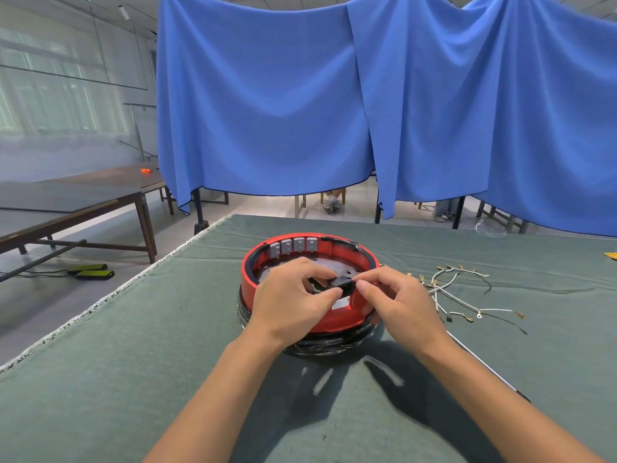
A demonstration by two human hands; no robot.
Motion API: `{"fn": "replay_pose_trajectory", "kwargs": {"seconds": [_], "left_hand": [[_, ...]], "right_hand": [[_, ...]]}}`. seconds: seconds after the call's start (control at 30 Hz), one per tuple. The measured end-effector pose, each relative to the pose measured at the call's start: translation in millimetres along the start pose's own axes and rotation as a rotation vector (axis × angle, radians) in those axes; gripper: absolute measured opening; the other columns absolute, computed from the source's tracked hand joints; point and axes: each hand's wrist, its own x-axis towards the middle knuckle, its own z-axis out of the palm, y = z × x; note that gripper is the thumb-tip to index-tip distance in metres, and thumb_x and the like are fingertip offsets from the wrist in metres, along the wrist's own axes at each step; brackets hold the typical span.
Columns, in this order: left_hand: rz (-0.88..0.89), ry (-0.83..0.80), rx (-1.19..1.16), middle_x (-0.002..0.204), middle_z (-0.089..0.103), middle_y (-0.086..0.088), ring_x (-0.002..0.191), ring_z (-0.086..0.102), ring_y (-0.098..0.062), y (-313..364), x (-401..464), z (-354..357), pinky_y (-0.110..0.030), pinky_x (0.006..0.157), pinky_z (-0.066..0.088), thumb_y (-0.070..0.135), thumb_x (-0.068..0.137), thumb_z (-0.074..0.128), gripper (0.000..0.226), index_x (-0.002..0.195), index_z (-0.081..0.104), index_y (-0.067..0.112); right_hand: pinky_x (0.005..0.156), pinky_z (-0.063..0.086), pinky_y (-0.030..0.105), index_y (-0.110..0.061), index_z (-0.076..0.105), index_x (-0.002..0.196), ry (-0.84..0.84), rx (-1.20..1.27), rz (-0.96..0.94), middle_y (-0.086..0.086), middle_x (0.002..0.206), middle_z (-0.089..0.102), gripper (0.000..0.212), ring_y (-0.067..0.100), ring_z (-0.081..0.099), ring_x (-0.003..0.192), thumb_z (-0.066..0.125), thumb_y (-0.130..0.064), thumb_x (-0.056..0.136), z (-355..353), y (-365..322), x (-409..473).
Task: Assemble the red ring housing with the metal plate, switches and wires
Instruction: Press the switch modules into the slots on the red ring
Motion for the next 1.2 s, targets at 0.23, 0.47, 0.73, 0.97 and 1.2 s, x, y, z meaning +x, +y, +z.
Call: {"fn": "replay_pose_trajectory", "kwargs": {"seconds": [0.23, 0.47, 0.73, 0.97, 1.2], "left_hand": [[0.009, 0.001, 0.009, 0.084, 0.066, 0.016, 0.069, 0.06, -0.005, -0.7, -0.2, 0.2, -0.036, 0.069, 0.053, 0.026, 0.075, 0.076, 0.018, 0.093, 0.075, 0.022], [0.009, -0.054, 0.013, 0.09, 0.068, 0.015, 0.08, 0.063, -0.007, -1.2, 1.2, -0.3, -0.037, 0.077, 0.053, 0.024, 0.075, 0.076, 0.02, 0.095, 0.074, 0.022], [-0.042, -0.064, 0.05, 0.072, 0.063, 0.025, 0.077, 0.059, 0.0, -0.7, 0.3, -2.8, -0.024, 0.068, 0.045, 0.042, 0.079, 0.055, 0.02, 0.083, 0.073, 0.032], [-0.156, -0.159, 0.405, 0.053, 0.044, 0.003, 0.073, 0.057, -0.027, 4.6, 7.2, 8.3, -0.033, 0.058, 0.028, 0.054, 0.094, 0.037, 0.057, 0.05, 0.04, 0.018], [-0.235, -0.185, 0.357, 0.091, 0.066, 0.012, 0.093, 0.059, -0.015, 4.1, 13.4, 8.7, -0.03, 0.07, 0.039, 0.056, 0.089, 0.045, 0.033, 0.087, 0.064, 0.029]], "right_hand": [[0.054, 0.051, 0.023, -0.018, 0.069, 0.081, -0.005, 0.023, 0.019, -0.002, 0.074, 0.065, 0.015, 0.013, 0.063, 0.057, 0.061, -0.01, 0.091, 3.0, -1.1, 1.5], [0.053, 0.049, 0.023, -0.019, 0.068, 0.076, 0.004, 0.087, 0.046, -0.002, 0.07, 0.064, 0.014, 0.013, 0.062, 0.057, 0.064, -0.022, 0.089, 4.5, -0.7, 1.0], [0.05, 0.048, 0.024, -0.021, 0.068, 0.082, -0.017, 0.099, 0.107, 0.001, 0.09, 0.061, 0.007, 0.006, 0.06, 0.06, 0.069, -0.027, 0.084, 8.9, 3.0, 2.5], [0.045, 0.047, 0.023, -0.017, 0.067, 0.085, -0.016, 0.169, 0.182, -0.001, 0.089, 0.058, 0.011, 0.004, 0.058, 0.053, 0.061, -0.022, 0.091, 9.4, 2.4, 4.0], [0.045, 0.047, 0.021, -0.023, 0.065, 0.086, 0.06, 0.134, 0.179, -0.003, 0.099, 0.052, 0.007, 0.002, 0.058, 0.051, 0.061, -0.027, 0.091, 15.5, 2.1, 3.0]]}}
